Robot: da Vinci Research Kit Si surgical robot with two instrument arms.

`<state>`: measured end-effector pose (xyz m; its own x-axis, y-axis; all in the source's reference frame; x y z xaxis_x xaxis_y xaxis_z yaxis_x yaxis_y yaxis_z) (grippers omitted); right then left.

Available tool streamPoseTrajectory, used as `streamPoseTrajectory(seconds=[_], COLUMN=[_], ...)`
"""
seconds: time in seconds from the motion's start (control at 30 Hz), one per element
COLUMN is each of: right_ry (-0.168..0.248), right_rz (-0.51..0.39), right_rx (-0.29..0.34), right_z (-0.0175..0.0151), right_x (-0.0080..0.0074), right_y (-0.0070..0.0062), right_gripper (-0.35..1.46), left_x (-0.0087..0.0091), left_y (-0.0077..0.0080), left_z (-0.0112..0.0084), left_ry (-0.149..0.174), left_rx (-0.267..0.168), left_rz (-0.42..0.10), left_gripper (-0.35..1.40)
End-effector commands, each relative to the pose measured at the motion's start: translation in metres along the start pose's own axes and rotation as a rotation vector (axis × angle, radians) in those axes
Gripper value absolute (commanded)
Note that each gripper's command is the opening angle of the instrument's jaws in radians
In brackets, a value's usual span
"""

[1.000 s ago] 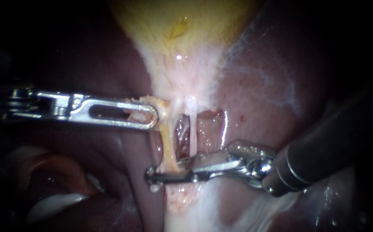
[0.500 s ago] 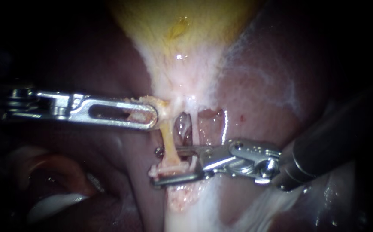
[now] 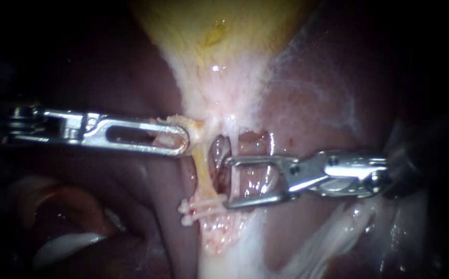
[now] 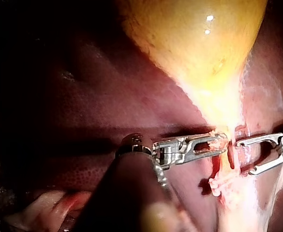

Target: Going back second clip left tube

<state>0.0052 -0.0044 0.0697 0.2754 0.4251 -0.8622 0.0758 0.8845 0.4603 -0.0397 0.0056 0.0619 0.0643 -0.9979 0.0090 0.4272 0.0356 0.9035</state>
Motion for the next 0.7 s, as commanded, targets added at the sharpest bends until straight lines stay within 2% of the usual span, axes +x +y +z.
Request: streamPoseTrajectory(seconds=[0.03, 0.3, 0.57, 0.7], right_ry=[0.000, -0.003, -0.002, -0.003], right_rz=[-0.010, -0.066, -0.069, -0.069], right_rx=[-0.002, -0.019, -0.017, -0.019], right_z=[-0.0008, -0.0065, -0.0073, -0.0073], right_x=[0.0004, 0.0034, 0.0036, 0.0037], right_y=[0.0001, 0.0010, 0.0010, 0.0009], right_gripper=[0.50, 0.50, 0.50, 0.50], left_x=[0.0000, 0.0000, -0.0001, -0.0001], left_y=[0.0000, 0.0000, 0.0004, 0.0011], left_z=[0.0000, 0.0000, 0.0001, 0.0006], left_ry=[0.000, 0.000, -0.003, -0.004], left_rx=[0.000, 0.000, -0.002, -0.003], left_rz=[0.000, 0.000, 0.001, 0.004], left_gripper=[-0.35, -0.35, -0.35, -0.35])
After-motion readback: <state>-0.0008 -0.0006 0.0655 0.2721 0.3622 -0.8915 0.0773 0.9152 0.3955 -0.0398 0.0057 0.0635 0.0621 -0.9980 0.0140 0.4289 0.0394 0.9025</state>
